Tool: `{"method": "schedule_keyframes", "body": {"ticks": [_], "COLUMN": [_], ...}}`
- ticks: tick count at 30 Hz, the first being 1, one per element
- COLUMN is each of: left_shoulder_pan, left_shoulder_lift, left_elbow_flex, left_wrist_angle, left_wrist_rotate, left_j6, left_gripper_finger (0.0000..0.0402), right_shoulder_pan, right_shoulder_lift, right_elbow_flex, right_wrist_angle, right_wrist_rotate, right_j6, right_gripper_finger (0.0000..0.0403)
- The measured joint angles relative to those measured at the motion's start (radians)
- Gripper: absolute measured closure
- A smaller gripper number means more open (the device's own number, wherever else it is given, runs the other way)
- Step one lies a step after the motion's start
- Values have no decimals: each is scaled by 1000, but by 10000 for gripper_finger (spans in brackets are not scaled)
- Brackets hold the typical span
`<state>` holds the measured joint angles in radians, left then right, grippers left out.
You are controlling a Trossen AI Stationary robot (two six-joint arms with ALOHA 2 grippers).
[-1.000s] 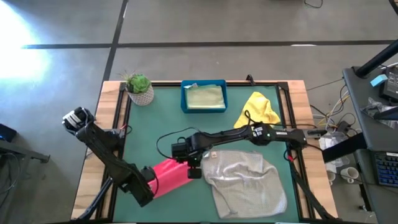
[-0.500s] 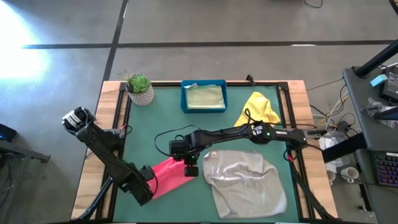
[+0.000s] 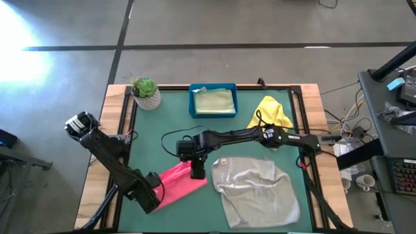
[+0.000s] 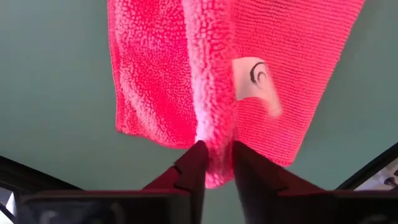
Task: Fold microfiber towels
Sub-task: Fold the pink microfiber towel
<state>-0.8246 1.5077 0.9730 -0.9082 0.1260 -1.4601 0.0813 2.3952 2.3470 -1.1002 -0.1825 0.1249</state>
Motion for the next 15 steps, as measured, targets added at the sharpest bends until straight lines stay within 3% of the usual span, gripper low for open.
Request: {"method": "schedule_keyframes", "body": {"ticks": [5,8,12,15], "left_shoulder_pan": [0,7,6,5], "left_shoulder_lift": [-1,-8,-23,-31], "left_elbow_flex": [-1,-1,17,30], "left_wrist_angle": [-60,-94,-94,-73], "left_wrist_rotate": [5,93,124,65], "left_j6": [-1,0,1,8], "left_gripper_finger": [272,244,236,236], "right_shoulder_pan": [-22,-30,-27,-14], "right_shoulder_lift": [-6,-17,-39,-42], "right_elbow_flex": [0,0,1,1], "right_wrist_angle": [6,-2,-17,-16], "right_wrist_rotate": [-1,-51,-174,-211], "right_j6": [7,-8,-62,-99], "right_gripper_finger": [290,286,285,291]}}
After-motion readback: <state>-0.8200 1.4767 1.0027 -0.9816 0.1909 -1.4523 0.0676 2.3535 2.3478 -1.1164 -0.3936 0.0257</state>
